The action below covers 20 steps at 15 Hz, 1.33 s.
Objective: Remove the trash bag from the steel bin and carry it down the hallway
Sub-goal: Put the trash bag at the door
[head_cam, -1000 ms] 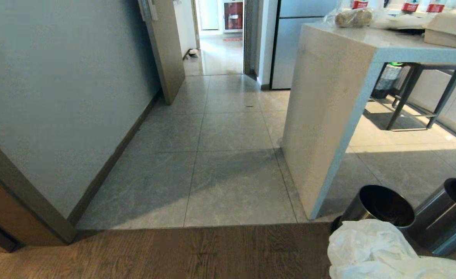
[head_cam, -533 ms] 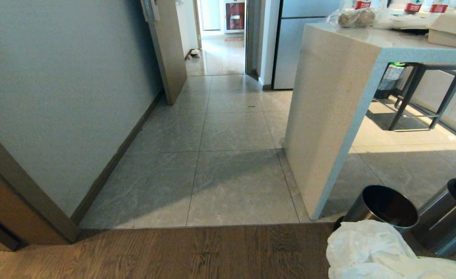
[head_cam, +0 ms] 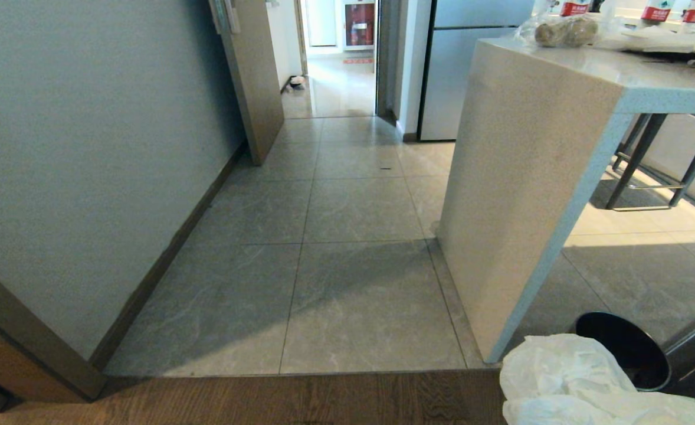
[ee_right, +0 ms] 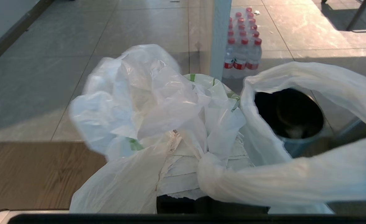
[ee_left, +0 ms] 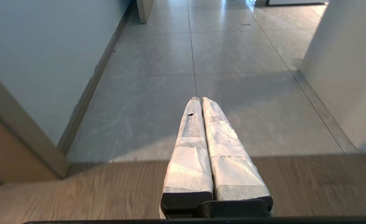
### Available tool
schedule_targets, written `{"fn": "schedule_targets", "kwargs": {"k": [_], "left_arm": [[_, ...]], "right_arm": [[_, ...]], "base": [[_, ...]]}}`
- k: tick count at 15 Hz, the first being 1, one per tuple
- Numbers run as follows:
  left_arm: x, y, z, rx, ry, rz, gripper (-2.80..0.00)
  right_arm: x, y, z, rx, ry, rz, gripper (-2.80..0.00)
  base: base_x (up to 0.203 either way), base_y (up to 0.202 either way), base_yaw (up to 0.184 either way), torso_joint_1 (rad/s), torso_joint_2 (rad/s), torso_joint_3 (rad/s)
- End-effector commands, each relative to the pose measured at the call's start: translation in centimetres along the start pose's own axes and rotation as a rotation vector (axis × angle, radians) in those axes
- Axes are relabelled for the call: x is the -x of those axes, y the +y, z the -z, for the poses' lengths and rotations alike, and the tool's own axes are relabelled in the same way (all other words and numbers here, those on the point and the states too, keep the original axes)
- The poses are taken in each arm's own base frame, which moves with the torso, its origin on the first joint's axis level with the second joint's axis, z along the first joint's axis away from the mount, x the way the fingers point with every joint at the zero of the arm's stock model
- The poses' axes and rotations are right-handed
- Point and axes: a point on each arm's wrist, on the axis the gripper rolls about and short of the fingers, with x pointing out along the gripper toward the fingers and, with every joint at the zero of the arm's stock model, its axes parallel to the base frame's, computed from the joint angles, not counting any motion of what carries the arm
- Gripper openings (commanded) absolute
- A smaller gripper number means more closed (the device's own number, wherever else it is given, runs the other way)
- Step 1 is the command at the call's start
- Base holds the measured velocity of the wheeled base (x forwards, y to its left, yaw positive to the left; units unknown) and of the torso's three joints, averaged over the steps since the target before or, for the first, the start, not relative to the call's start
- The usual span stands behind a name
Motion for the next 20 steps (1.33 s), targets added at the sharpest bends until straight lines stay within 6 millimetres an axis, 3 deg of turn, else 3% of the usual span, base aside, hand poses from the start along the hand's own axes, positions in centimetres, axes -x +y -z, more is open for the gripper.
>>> {"fn": "schedule_targets", "kwargs": {"k": [1,20], "left_arm": [[0.0,0.0,0.05,0.0,0.0,0.0,-2.8],[0.0,0.0,0.03,-0.001,-0.002,0.0,-2.8]], "right_arm": [[-0.02,0.0,0.01,0.0,0.002,0.0,-2.8],[-0.02,0.0,0.04,0.0,0.003,-0.001,-2.8]], "base": [[0.188,0.0,0.001,0.002,0.0,0.001],[0.19,0.0,0.001,0.002,0.0,0.004]]}}
